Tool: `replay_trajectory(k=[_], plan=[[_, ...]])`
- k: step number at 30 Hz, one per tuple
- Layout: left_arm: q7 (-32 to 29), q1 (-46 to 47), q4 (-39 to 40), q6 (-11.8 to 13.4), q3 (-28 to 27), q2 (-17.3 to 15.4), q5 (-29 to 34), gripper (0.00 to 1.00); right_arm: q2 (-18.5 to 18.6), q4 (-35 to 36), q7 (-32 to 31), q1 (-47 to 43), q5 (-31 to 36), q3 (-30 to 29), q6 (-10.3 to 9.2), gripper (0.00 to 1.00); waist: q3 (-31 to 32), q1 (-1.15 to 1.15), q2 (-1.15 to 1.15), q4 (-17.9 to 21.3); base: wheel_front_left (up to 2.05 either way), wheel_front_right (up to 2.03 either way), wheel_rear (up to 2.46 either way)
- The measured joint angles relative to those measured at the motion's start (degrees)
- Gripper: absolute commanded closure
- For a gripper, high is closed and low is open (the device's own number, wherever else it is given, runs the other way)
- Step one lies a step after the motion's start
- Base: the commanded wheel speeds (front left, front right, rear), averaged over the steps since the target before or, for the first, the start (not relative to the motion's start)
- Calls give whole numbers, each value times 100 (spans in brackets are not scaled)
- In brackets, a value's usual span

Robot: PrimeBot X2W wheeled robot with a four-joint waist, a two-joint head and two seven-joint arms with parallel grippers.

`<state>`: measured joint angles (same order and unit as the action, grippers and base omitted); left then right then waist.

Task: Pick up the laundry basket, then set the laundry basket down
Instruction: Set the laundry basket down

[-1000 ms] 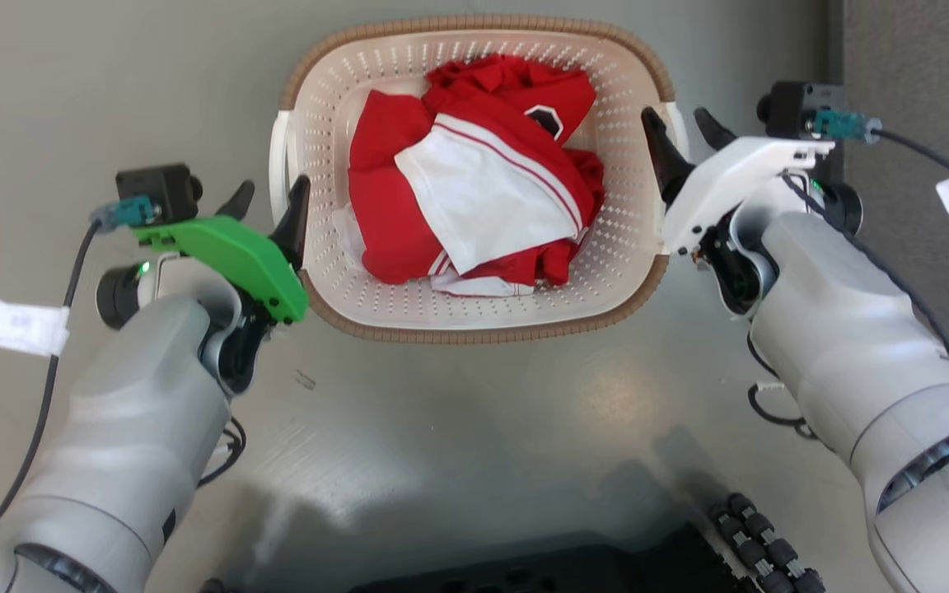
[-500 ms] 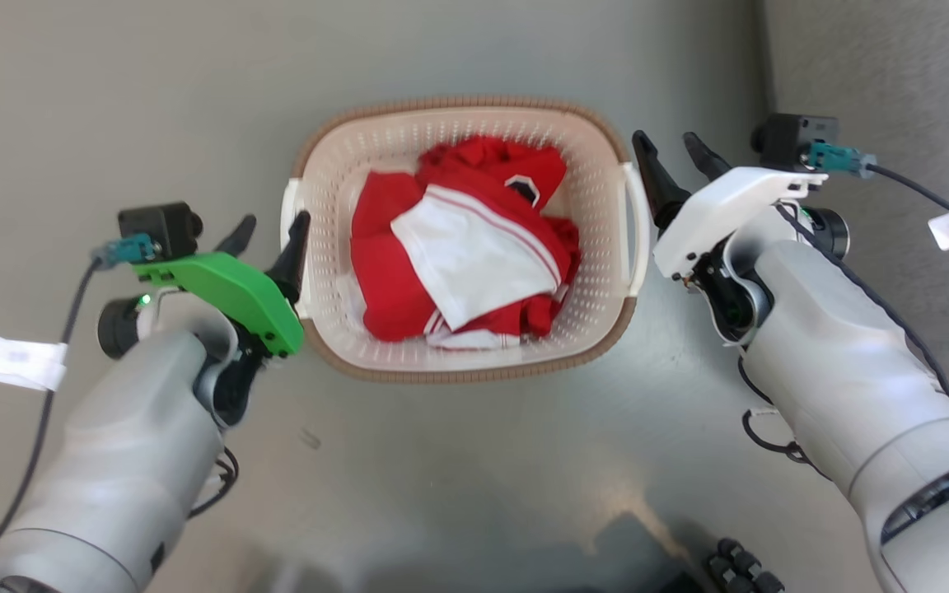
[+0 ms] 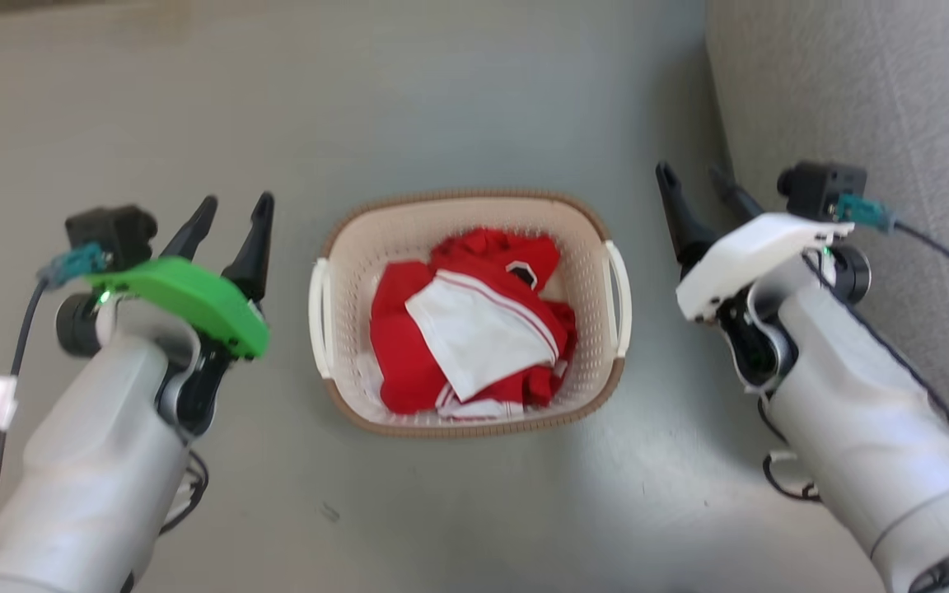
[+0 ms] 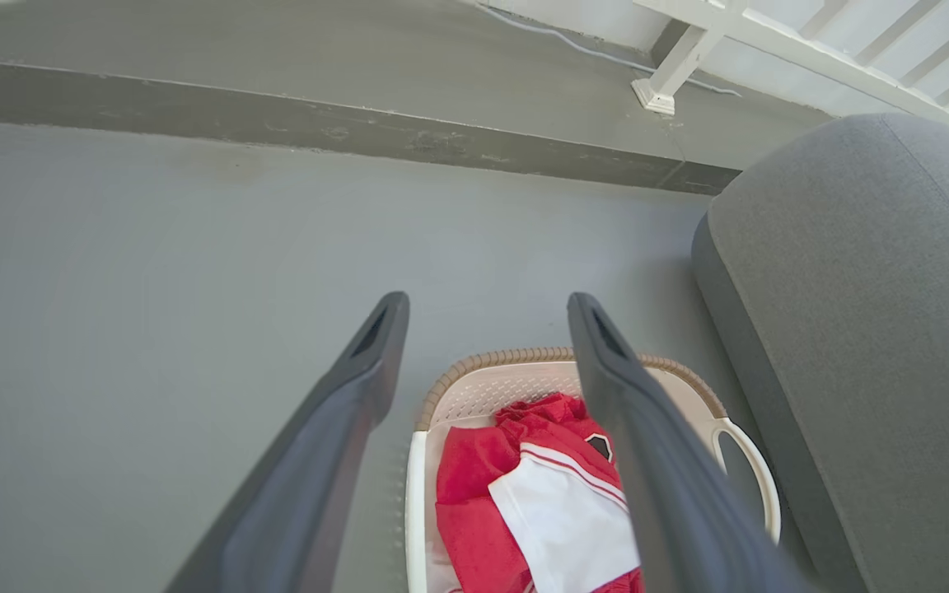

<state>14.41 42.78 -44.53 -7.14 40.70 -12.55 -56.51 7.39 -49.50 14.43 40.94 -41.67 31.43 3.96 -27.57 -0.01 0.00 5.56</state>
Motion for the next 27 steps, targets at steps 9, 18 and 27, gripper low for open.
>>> replay_trajectory(k=[9,18,27], plan=[[1,-780,861,53,-736,-120,977,0,31,724,0,-729,533,-324,-54,0,730,0,0,-55,0,0,0],[1,-1748,1785,365,-1569,88,1692,0,21,1535,0,-1451,1036,-754,-177,0,1431,0,0,-111,0,0,0],[1,-2438,2515,505,-2037,304,2281,0,34,2191,0,-2018,1402,-1205,-358,0,1951,0,0,-170,0,0,0]])
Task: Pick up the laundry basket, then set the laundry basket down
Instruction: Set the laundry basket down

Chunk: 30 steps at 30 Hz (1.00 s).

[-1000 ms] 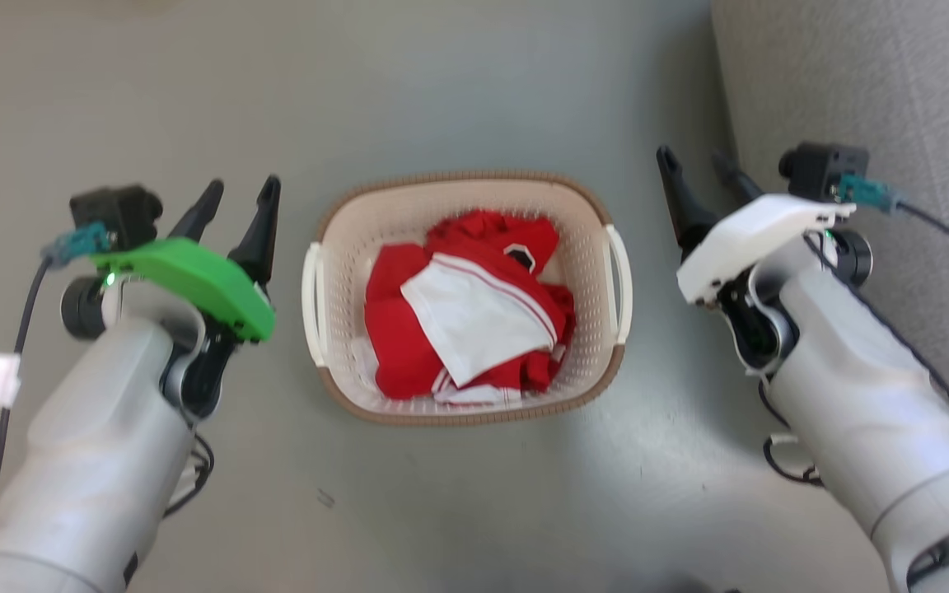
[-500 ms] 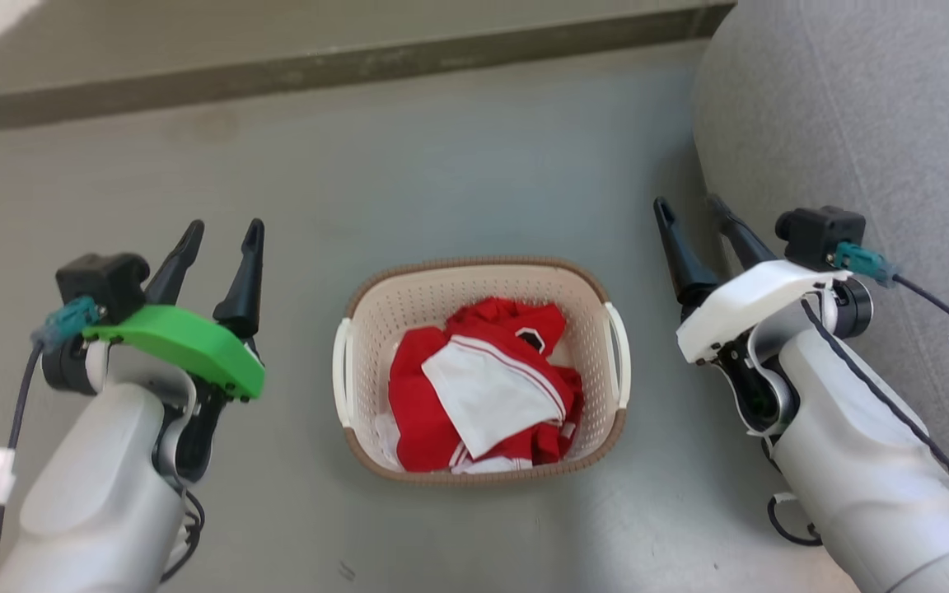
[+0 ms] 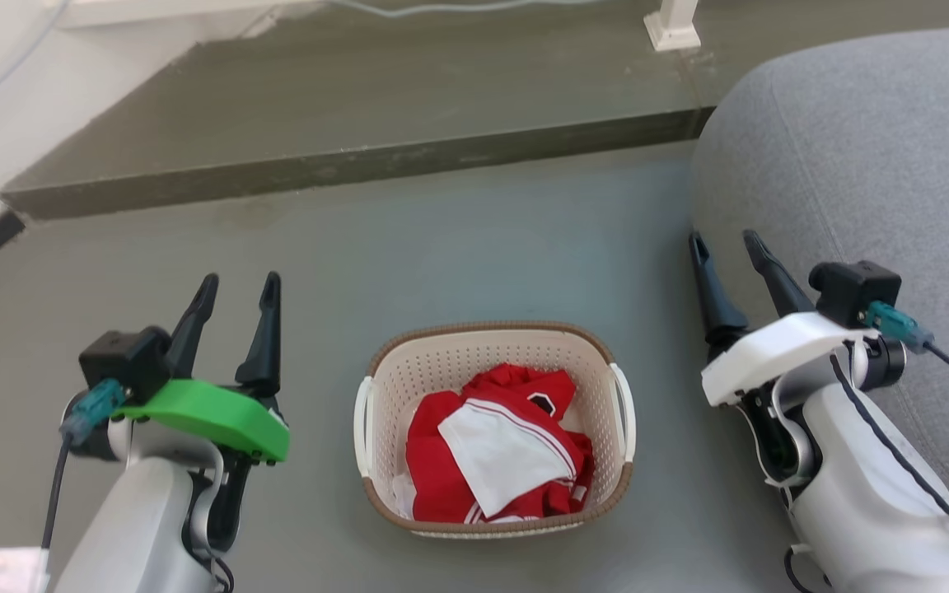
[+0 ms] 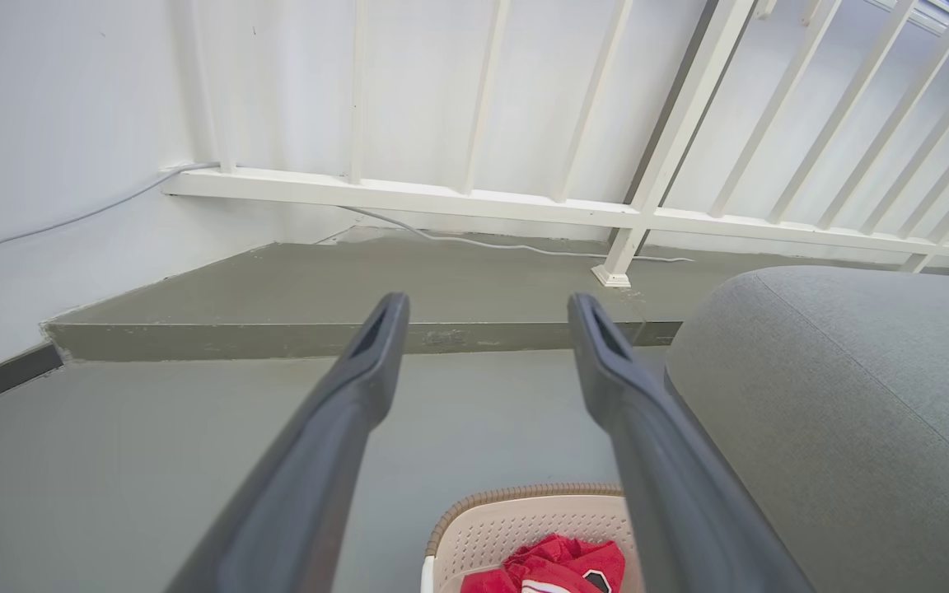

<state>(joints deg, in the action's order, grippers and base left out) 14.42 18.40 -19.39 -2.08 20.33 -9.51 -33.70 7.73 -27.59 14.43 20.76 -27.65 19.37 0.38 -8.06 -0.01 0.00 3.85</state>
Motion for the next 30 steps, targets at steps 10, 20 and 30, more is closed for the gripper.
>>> replay_trajectory(k=[10,20,30], plan=[[0,-688,433,212,-564,176,375,0,-26,407,0,-478,266,-191,-54,0,251,0,0,-59,0,0,0],[0,-1027,740,208,-900,358,676,0,-62,646,0,-755,412,-336,-52,0,270,0,0,-55,0,0,0],[0,-1179,876,100,-1053,499,779,0,-118,758,0,-896,511,-438,-25,0,243,0,0,-64,0,0,0]])
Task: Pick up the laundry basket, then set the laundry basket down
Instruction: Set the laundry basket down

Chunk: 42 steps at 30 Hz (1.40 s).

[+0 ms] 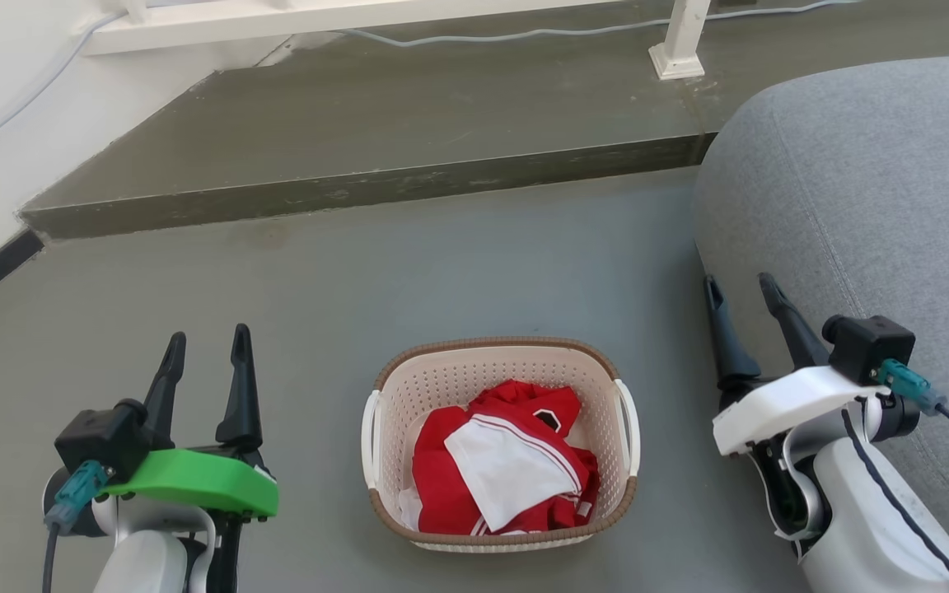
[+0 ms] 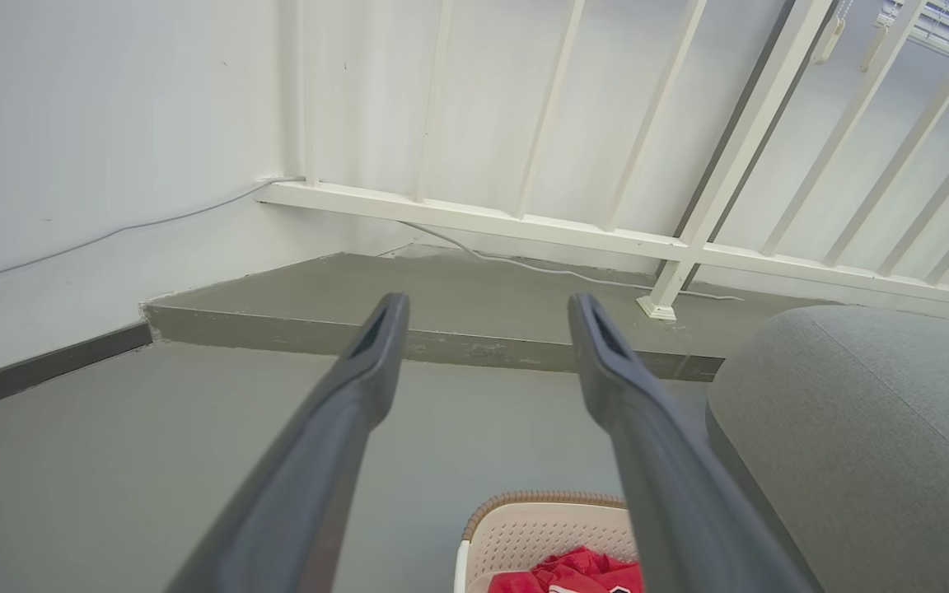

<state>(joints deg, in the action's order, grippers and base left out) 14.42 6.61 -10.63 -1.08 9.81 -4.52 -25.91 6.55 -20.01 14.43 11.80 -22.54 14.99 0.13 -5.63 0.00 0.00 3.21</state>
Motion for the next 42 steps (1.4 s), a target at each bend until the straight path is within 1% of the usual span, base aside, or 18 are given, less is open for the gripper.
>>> replay_trajectory(k=[2,10,12,23,25,35,42], plan=[[0,-29,5,-32,-35,9,21,0,-18,11,0,-44,45,-9,34,0,-4,0,0,-2,0,0,0],[0,-99,29,-154,-133,79,172,0,-75,49,0,-90,137,-83,55,0,-19,0,0,-6,0,0,0],[0,-103,31,-190,-166,105,202,0,-76,64,0,-114,144,-113,87,0,-25,0,0,-10,0,0,0],[0,-135,34,-253,-260,153,248,0,-109,101,0,-177,211,-169,132,0,-86,0,0,-26,0,0,0],[0,-170,23,-301,-253,155,249,0,-115,124,0,-177,248,-169,135,0,-122,0,0,-21,0,0,0],[0,-128,-257,-397,-170,168,197,0,-155,207,0,-175,297,-194,135,0,-507,0,0,41,0,0,0],[0,263,-636,-446,-155,169,154,0,-233,332,0,-142,346,-190,136,0,-961,0,0,151,0,0,0]])
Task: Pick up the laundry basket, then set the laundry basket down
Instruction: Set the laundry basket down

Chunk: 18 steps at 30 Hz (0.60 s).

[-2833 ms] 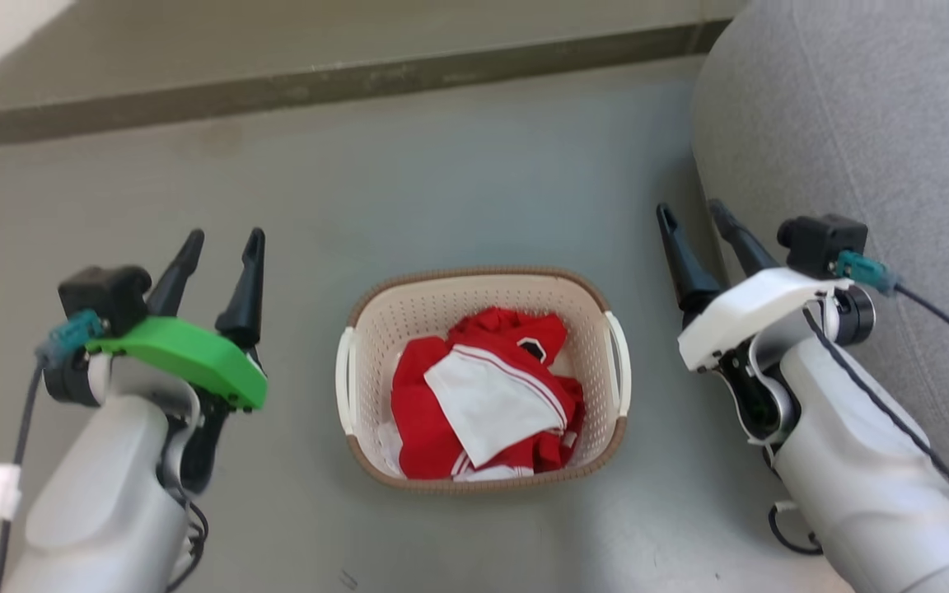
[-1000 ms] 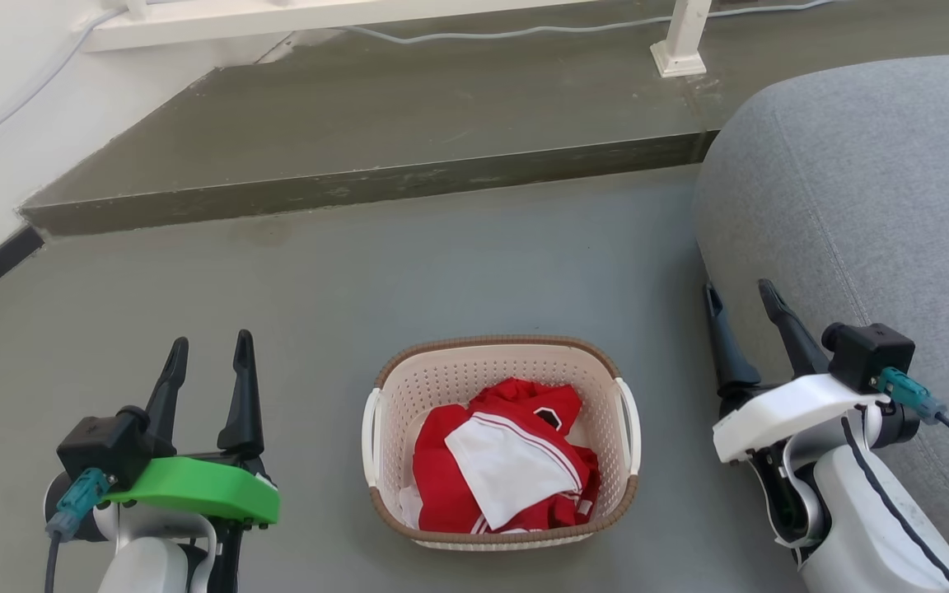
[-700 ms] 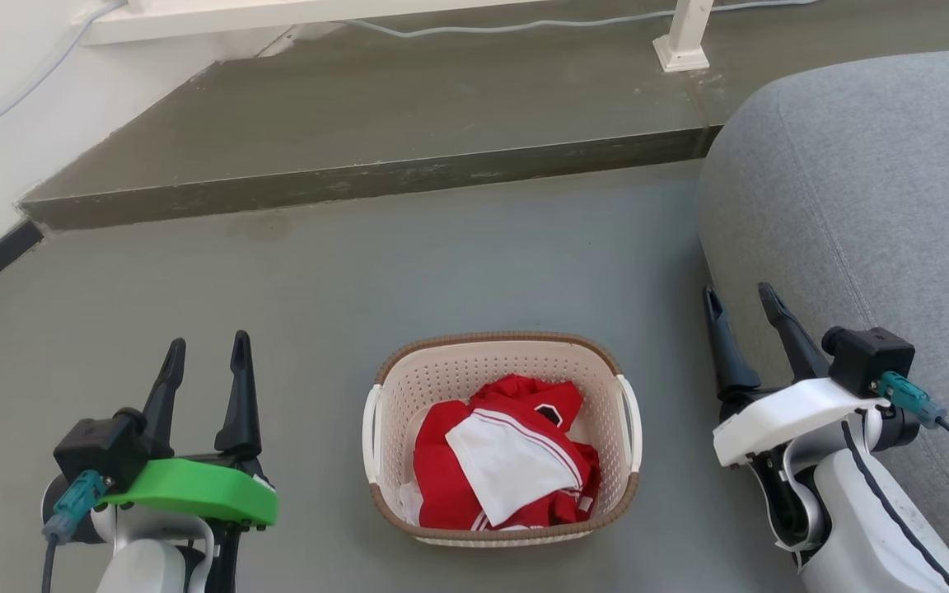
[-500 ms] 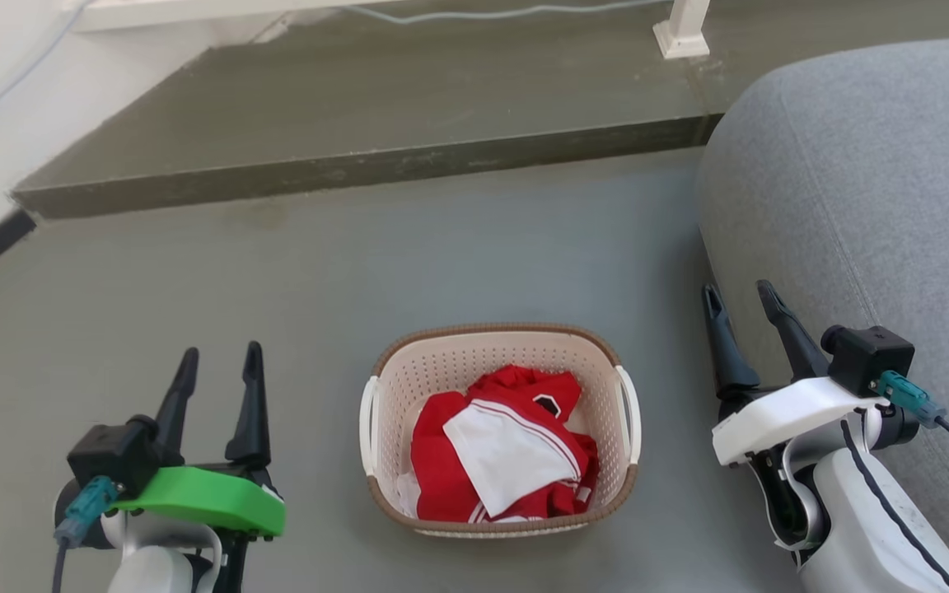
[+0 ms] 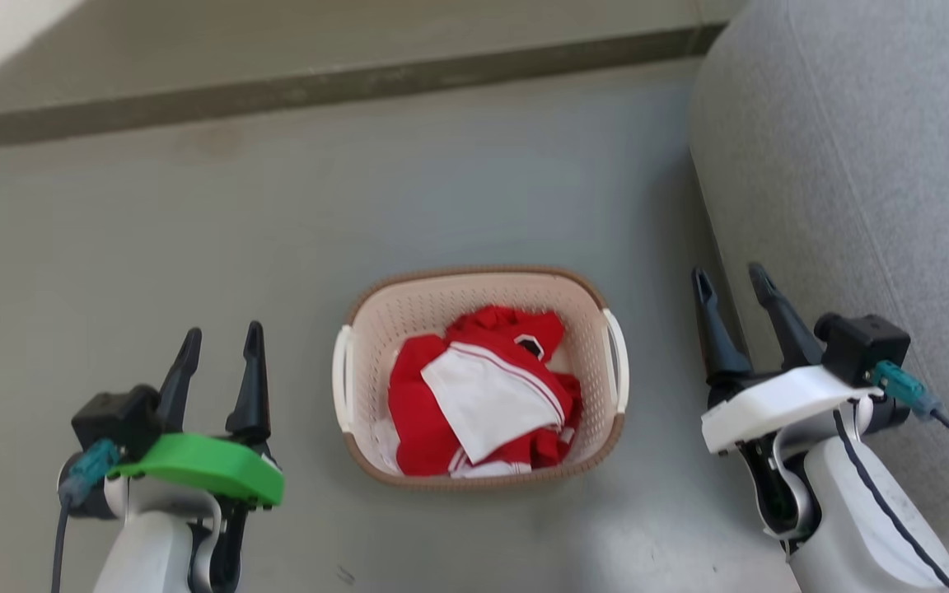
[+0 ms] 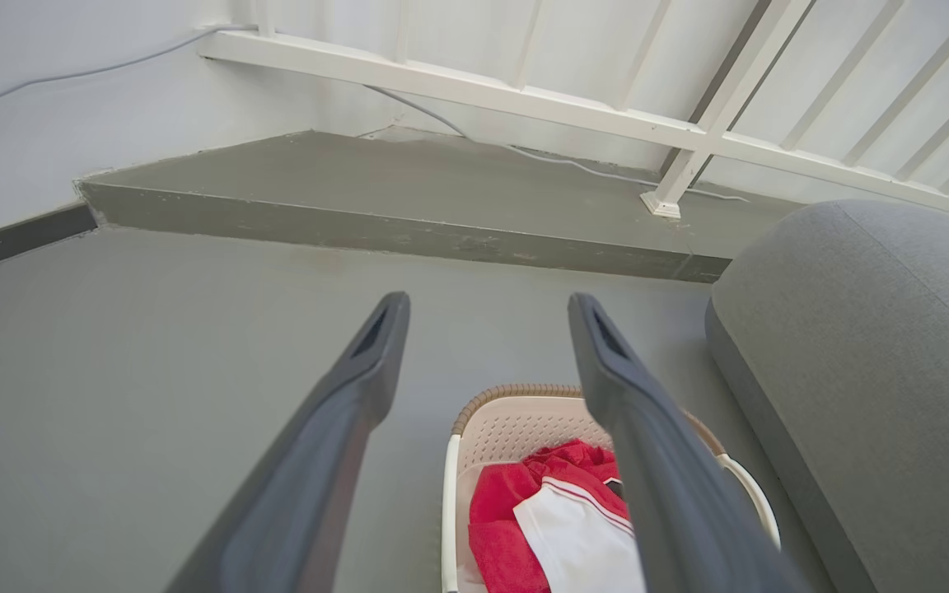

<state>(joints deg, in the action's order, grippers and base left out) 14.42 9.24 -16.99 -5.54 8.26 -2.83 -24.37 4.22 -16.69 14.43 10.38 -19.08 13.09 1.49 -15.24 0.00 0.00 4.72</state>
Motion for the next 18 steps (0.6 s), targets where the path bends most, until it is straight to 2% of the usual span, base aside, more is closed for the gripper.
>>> replay_trajectory(k=[11,18], plan=[[-203,904,-850,-57,108,-188,-1,0,-74,338,0,445,15,-9,21,0,-927,1,0,246,0,0,0],[-331,1465,-1330,-103,-24,-249,-261,0,-94,468,0,692,15,41,51,0,-1461,1,0,400,0,0,0]])
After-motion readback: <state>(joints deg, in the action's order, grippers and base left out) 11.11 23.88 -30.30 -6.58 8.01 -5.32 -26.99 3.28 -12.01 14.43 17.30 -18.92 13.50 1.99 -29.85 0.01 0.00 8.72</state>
